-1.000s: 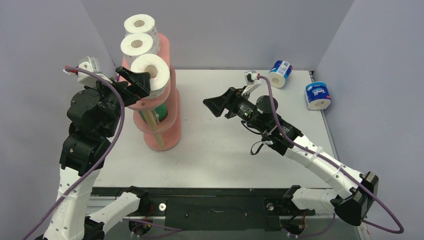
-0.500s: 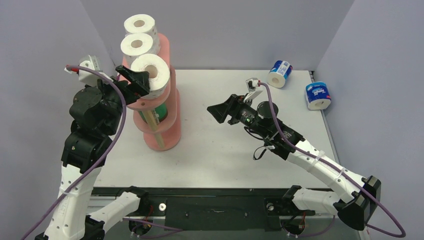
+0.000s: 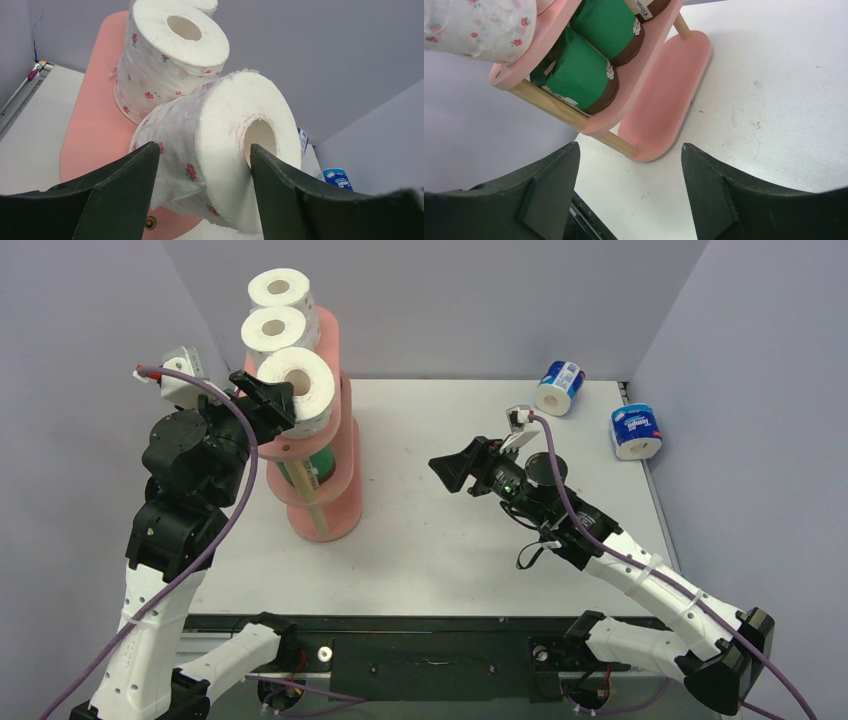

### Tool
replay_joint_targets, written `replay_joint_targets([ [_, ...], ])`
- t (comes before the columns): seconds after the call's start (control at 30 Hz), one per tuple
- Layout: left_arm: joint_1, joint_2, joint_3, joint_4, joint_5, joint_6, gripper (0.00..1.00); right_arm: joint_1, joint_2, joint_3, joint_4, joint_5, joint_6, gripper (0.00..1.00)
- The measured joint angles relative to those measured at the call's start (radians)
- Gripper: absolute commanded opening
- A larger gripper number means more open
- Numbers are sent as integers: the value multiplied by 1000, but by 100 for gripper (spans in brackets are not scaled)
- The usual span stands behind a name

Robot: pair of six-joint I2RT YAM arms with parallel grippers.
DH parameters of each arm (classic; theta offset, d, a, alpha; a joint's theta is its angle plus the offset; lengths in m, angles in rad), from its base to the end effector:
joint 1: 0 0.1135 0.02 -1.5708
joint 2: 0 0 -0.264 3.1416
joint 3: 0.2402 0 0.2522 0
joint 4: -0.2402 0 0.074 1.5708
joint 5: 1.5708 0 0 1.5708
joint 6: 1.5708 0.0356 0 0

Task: Place and organize the paper towels onto the shelf
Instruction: Adjust the paper towel on the shelf.

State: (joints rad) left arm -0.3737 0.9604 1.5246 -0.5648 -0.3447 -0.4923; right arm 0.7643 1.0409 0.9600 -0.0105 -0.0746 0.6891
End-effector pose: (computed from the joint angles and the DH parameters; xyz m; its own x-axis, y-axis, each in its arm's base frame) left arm 0.1451 -0.0440 0.5115 -0.0142 -0.4723 -0.8813 0.0253 0.8810 -0.4725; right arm 0.1747 0.1712 0.3713 -0.5237 0.3763 -0.7643 -0.5321 0.5561 0.6384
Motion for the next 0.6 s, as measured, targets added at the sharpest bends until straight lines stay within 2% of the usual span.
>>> replay_joint_targets([
  [0.17, 0, 0, 0, 8, 0, 5, 59, -5, -19, -13, -7, 23, -6, 69],
  [0.37, 0, 0, 0, 12, -1, 6, 48, -6, -41, -28, -8, 45, -20, 69],
  [0.6, 0, -11, 0, 11, -17, 7, 41, -13, -54, -35, -8, 53, -23, 69],
])
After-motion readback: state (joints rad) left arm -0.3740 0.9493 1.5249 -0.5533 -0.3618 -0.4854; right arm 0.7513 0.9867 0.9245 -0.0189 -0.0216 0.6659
